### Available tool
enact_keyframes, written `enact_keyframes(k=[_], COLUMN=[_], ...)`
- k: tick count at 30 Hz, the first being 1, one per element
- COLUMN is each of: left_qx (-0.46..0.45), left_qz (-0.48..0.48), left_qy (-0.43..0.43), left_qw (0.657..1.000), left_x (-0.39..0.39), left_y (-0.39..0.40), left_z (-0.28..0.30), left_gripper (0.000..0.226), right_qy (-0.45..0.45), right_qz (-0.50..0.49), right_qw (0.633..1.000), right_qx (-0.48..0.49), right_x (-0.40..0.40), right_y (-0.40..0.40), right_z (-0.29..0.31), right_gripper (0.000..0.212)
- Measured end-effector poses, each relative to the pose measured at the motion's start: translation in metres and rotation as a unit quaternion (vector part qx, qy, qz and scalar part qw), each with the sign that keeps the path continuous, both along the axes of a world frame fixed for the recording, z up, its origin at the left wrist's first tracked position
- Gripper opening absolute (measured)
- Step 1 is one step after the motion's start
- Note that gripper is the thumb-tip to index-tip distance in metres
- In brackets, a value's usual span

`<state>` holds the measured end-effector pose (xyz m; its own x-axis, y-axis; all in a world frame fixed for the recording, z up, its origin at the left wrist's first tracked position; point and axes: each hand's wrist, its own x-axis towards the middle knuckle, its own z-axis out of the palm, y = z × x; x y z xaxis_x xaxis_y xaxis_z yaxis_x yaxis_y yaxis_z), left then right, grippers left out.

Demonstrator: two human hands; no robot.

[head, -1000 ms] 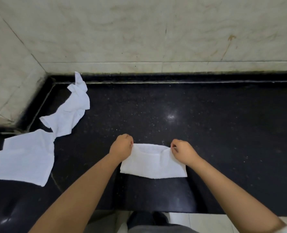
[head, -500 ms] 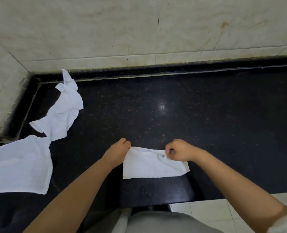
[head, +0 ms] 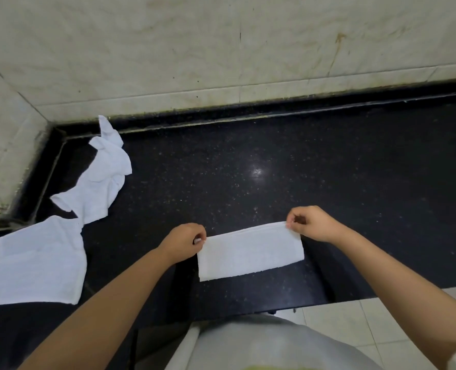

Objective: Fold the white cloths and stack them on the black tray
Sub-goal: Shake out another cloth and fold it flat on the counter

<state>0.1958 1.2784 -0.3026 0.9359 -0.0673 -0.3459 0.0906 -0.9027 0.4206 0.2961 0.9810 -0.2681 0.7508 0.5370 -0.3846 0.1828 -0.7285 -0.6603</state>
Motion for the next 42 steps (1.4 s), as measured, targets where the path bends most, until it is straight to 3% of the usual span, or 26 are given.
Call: enact_keyframes(k=[6, 8, 10, 13, 15, 17, 21, 24, 28, 31, 35, 37, 39, 42], left_qx=[-0.004, 0.019, 0.055, 0.091, 0.118, 0.163, 0.233, 0.192, 0.138, 0.155, 0.190, 0.194, 0.194, 0.156], left_qz=[-0.011, -0.024, -0.020, -0.014, -0.066, -0.136, -0.194, -0.188, -0.090, -0.035, -0.046, -0.078, -0.091, -0.094], left_qy=[0.063, 0.054, 0.000, -0.115, -0.226, -0.256, -0.164, -0.128, -0.160, -0.093, -0.036, -0.075, -0.093, -0.127], left_qw=[0.998, 0.998, 0.998, 0.989, 0.965, 0.943, 0.939, 0.955, 0.973, 0.983, 0.980, 0.975, 0.972, 0.975], left_x=[0.015, 0.026, 0.035, 0.040, 0.034, 0.020, -0.018, -0.039, -0.042, -0.034, -0.029, -0.032, -0.035, -0.037], left_y=[-0.001, 0.002, 0.005, 0.008, 0.006, 0.002, -0.018, -0.028, -0.026, -0.030, -0.037, -0.038, -0.035, -0.028], left_z=[0.021, 0.041, 0.066, 0.091, 0.090, 0.073, 0.009, -0.027, -0.031, -0.026, -0.026, -0.026, -0.031, -0.041], left_gripper=[0.008, 0.012, 0.018, 0.016, 0.012, 0.015, 0.023, 0.029, 0.028, 0.025, 0.019, 0.006, 0.020, 0.020], right_qy=[-0.077, -0.129, -0.211, -0.378, -0.449, -0.469, -0.415, -0.356, -0.294, -0.215, -0.190, -0.185, -0.183, -0.185], right_qz=[0.035, 0.067, 0.080, 0.086, 0.088, 0.085, 0.087, 0.057, -0.031, -0.128, -0.143, -0.154, -0.150, -0.122], right_qw=[0.996, 0.989, 0.974, 0.921, 0.889, 0.879, 0.903, 0.926, 0.949, 0.961, 0.962, 0.961, 0.962, 0.965], right_qx=[-0.017, -0.024, -0.027, 0.015, 0.024, 0.013, -0.067, -0.115, -0.110, -0.121, -0.135, -0.133, -0.135, -0.139], right_x=[0.006, 0.010, 0.017, 0.023, 0.020, 0.011, -0.029, -0.057, -0.068, -0.064, -0.060, -0.061, -0.062, -0.062], right_y=[0.006, 0.010, 0.011, 0.008, 0.004, 0.000, -0.010, -0.015, -0.009, 0.001, 0.004, 0.006, 0.005, 0.001], right_z=[0.014, 0.021, 0.029, 0.037, 0.033, 0.019, -0.037, -0.064, -0.065, -0.060, -0.059, -0.059, -0.058, -0.057], right_gripper=[0.020, 0.011, 0.019, 0.023, 0.019, 0.015, 0.025, 0.027, 0.002, 0.014, 0.022, 0.022, 0.023, 0.027])
